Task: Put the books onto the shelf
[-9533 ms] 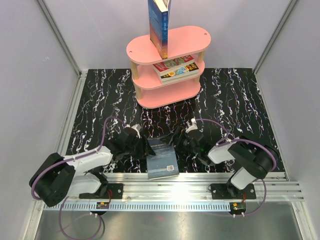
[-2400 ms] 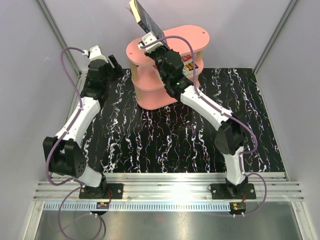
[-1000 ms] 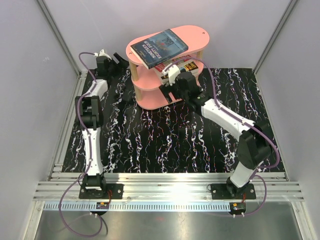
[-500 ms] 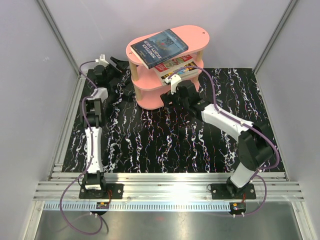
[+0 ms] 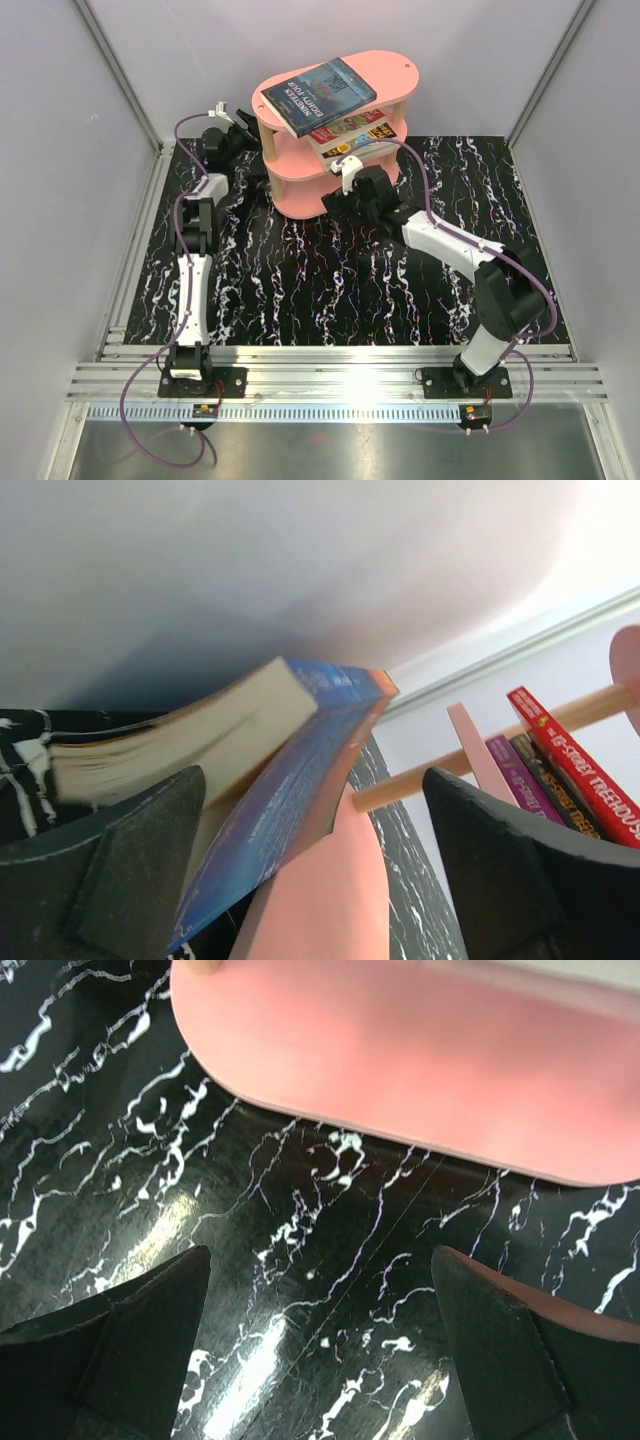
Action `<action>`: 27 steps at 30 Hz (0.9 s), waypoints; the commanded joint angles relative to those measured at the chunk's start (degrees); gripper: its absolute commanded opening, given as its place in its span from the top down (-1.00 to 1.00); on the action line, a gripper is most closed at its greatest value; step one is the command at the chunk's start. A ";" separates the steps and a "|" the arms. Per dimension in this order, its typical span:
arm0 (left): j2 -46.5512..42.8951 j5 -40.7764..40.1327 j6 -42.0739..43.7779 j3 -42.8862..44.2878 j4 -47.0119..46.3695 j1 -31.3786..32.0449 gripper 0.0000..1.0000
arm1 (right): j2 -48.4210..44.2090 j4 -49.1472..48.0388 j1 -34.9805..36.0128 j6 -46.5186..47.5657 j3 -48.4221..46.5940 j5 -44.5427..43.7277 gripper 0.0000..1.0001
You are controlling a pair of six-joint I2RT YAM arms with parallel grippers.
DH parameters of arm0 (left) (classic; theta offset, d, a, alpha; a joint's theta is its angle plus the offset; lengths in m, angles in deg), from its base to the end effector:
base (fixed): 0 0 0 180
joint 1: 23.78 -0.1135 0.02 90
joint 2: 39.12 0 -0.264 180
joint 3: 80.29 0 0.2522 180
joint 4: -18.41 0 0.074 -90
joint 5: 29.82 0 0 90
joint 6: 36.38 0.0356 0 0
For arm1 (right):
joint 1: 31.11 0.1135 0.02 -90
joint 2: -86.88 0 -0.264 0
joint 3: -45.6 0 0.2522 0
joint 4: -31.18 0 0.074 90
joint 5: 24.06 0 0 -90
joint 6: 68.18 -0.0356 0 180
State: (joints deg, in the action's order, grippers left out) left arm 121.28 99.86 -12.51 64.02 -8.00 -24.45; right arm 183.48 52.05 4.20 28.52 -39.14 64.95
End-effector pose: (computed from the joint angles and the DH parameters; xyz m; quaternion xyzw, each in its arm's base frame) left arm 0.6110 -0.0156 0.1503 -0.1142 0.6466 -0.5734 0.4900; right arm 0.3181 0.2245 0.2647 -0.3107 0.8208 0.1111 0.4662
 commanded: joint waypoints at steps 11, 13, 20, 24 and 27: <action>-1.75 -2.23 8.55 -0.73 5.69 1.81 -0.97 | -2.20 -3.16 0.20 -0.46 2.51 -1.99 -1.00; -1.49 -5.12 11.00 0.93 10.60 1.72 -0.97 | -2.03 -3.34 0.20 -0.46 2.95 -2.26 -0.99; 3.17 -3.21 11.28 8.95 13.54 1.81 -0.96 | 0.78 -3.78 0.20 0.16 2.17 -3.49 -1.00; 2.99 1.79 12.33 8.50 9.67 3.04 -0.88 | 2.02 -3.77 0.11 0.07 1.11 -3.05 -0.99; 2.29 5.05 13.22 8.24 7.48 4.44 -0.86 | 2.37 -3.86 0.20 0.07 1.20 -3.49 -1.00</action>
State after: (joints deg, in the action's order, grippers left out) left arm 123.82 99.16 -1.13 70.38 4.88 -22.00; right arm 185.43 50.11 4.20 28.52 -36.08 62.48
